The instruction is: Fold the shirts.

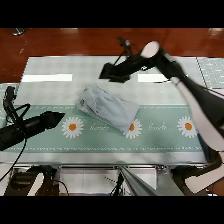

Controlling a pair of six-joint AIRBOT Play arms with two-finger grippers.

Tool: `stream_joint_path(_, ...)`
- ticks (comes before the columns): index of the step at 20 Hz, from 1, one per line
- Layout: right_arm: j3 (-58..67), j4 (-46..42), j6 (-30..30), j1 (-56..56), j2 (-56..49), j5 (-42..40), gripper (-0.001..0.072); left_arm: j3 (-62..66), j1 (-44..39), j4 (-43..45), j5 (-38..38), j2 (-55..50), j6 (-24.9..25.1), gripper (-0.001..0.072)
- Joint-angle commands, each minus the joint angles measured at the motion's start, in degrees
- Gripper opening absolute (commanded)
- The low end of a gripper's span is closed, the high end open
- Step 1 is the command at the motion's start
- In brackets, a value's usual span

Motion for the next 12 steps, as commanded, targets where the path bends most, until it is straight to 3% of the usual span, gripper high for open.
stream_joint_path(1,-4.85,-24.26,2.78,-9.97,13.07,15.89,0.0622,0.00,0.02,0.17,0.17,-0.02,0.00,0.0023)
stream_joint_path(2,-11.74,-31.17,5.70,-11.85,19.17,13.66,0.0622,0.00,0.02,0.17,0.20,-0.02,0.00,0.0023)
stream_joint_path(4,-30.75,-33.51,9.64,-14.58,31.71,2.36,0.0622,-0.02,0.02,0.17,0.20,-0.02,0.02,0.0023)
stream_joint_path(6,-51.95,-28.50,15.87,-15.47,42.95,-10.67,0.0622,-0.02,0.02,0.15,0.17,-0.02,0.00,0.0023)
stream_joint_path(8,-68.91,-12.79,17.53,-15.30,49.70,-22.45,0.0622,-0.02,0.02,0.15,0.17,-0.04,0.00,0.0023)
stream_joint_path(10,-78.07,6.67,8.90,-15.30,50.03,-28.46,0.0622,-0.02,0.02,0.15,0.20,-0.04,0.00,0.0023)
stream_joint_path(12,-78.95,17.38,-1.14,-15.30,45.62,-26.58,0.0621,-0.02,0.02,0.15,0.37,-0.04,0.00,0.0023)
